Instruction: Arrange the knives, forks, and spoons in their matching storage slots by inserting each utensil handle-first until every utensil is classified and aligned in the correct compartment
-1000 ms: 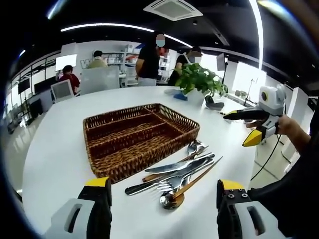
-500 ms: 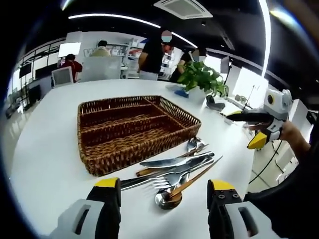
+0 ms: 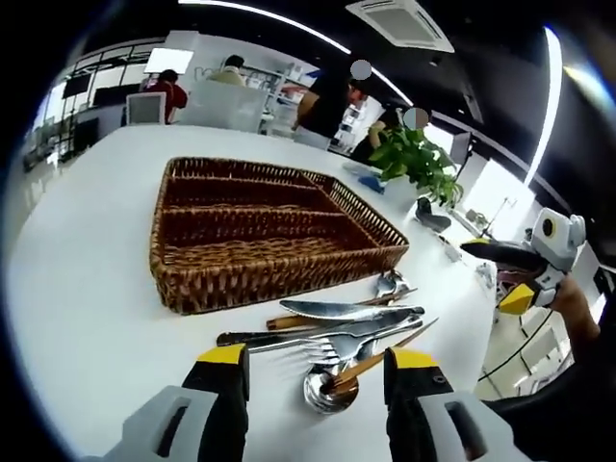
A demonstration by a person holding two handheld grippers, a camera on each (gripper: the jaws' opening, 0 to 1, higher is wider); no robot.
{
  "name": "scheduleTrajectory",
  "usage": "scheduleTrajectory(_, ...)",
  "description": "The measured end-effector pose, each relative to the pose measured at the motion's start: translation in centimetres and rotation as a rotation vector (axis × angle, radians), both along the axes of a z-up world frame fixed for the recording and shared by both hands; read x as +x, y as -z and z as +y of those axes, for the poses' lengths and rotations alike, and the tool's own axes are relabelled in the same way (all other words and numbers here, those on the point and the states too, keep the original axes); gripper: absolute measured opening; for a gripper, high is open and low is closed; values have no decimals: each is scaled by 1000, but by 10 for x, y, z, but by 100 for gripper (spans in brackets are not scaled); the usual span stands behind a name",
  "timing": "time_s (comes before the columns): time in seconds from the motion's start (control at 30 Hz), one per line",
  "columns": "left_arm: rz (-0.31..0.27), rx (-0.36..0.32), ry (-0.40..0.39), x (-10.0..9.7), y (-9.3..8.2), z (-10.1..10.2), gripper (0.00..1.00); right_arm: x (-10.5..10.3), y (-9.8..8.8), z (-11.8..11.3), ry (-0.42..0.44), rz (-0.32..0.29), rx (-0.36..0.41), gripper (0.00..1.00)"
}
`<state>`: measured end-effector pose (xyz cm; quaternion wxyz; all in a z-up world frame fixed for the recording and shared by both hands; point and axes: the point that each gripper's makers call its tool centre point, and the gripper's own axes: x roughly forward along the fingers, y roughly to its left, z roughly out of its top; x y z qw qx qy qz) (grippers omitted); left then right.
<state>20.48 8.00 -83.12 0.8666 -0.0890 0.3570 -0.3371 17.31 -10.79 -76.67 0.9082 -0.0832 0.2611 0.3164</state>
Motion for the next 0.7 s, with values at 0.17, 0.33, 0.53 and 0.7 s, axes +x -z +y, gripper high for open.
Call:
scheduleTrajectory(0.17, 26, -25, -11, 2, 5, -3, 50, 0, 1, 2, -3, 4, 0, 83)
scheduleTrajectory(0.33, 60, -56, -36, 4, 9, -6, 43, 1, 3, 3, -3, 7, 2, 83)
scheduleTrajectory(0.53, 87, -70, -55, 8, 14, -6, 36, 1, 5, 4, -2, 11, 4, 82)
scheduleTrajectory(0.7, 107, -81, -50, 10, 18, -9, 31, 1, 8, 3, 1, 17, 5, 82)
